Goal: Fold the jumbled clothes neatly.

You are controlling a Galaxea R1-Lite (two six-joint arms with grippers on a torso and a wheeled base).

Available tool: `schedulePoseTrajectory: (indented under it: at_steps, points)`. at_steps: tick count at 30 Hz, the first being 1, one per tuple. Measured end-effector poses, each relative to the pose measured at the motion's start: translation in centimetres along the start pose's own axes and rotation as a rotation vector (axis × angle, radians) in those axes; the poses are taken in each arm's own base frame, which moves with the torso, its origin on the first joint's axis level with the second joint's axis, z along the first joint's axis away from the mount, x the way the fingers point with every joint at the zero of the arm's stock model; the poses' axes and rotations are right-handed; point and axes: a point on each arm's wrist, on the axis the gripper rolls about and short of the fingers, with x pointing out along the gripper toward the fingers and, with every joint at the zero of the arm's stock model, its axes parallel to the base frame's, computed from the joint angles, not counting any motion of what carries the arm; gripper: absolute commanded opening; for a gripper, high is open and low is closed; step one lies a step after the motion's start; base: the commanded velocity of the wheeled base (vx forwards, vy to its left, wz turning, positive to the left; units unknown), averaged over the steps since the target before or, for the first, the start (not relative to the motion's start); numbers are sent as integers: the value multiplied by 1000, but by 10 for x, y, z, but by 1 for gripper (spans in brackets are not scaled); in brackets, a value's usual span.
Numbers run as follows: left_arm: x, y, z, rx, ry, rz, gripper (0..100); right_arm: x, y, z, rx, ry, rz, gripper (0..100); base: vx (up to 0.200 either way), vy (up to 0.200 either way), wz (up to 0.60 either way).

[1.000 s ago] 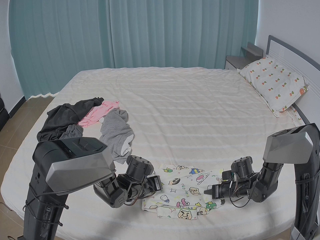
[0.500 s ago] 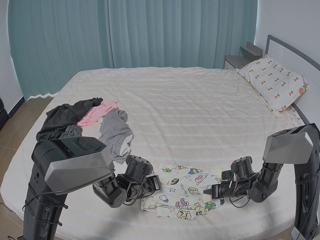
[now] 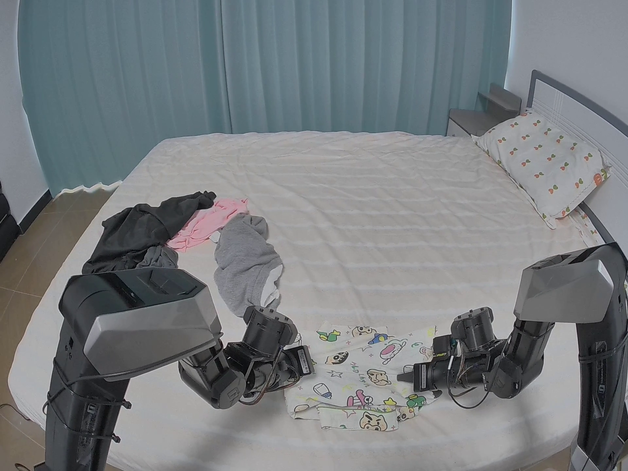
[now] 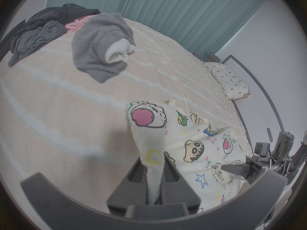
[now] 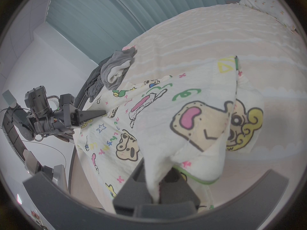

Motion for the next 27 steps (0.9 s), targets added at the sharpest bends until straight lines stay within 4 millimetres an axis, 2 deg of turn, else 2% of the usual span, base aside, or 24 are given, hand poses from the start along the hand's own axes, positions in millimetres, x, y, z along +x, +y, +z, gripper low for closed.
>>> schedulePoseTrajectory:
  at_steps: [8,25,26,27]
  points:
    - [-3,3,1,-4,0,8,0,0,1,0,-2,-1,1,0,0,200,0]
    - [-7,9,-5,-5,21,28,0,1,1,-1,-6,2,2,0,0,0,0]
    - [-7,9,-5,-3,22,29,100,1,1,-2,-7,2,1,0,0,0,0]
    - [-7,9,-5,-3,20,33,100,1,1,-2,-6,5,-1,100,0,0,0]
